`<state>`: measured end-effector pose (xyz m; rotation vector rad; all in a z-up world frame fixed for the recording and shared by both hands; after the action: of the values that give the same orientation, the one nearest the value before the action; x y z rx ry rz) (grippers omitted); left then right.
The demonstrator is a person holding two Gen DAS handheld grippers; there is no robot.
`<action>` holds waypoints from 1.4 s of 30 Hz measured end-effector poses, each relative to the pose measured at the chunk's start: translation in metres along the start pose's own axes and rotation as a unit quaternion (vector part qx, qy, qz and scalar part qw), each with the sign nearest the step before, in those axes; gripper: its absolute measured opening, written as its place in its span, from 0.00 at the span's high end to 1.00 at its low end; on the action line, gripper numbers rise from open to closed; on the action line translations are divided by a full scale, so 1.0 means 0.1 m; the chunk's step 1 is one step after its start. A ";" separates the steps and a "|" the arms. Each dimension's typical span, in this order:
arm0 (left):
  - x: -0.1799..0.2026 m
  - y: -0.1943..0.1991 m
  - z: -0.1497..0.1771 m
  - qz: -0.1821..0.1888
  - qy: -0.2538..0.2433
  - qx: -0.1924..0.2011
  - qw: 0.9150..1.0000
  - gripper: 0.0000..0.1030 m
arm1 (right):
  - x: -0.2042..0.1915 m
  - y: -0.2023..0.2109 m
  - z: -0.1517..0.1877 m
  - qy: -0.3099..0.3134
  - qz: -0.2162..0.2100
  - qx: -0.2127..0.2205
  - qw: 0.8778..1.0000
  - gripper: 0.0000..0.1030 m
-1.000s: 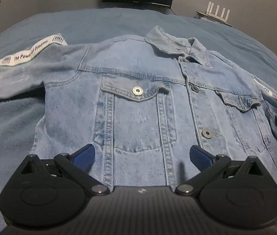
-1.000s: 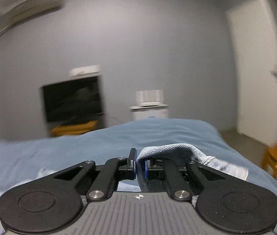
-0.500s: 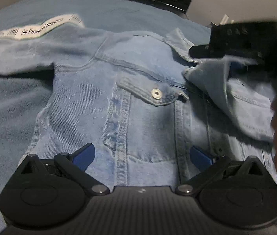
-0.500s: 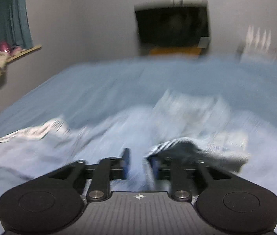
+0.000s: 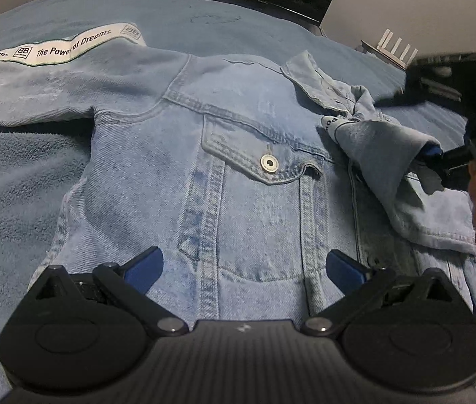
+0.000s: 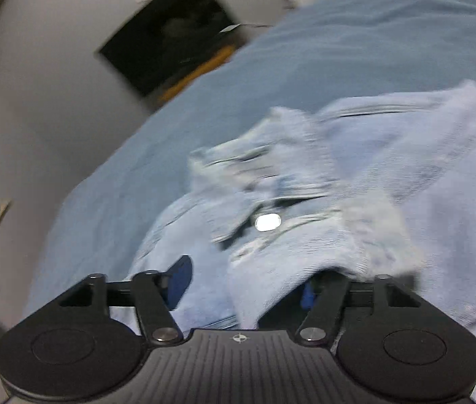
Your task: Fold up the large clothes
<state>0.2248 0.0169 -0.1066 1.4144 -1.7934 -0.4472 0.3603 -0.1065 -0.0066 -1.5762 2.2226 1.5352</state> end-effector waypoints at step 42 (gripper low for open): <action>-0.39 -0.40 -0.76 0.039 -0.047 0.073 0.995 0.44 | 1.83 1.39 0.53 0.268 0.062 0.069 0.959 0.20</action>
<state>0.3106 0.0556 -0.1009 1.4381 -1.9836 -0.3524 0.1442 -0.1976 -0.0308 -2.0302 2.6632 1.0217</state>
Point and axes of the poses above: each gripper's, at about its wrist camera, not at the fingertips, and y roughly against the way its jaws point, x to its right, z to its underside, the point moved 5 cm from there along -y, roughly the way its jaws point, and after that the axes turned 6 degrees about z, right-handed, at the moved point
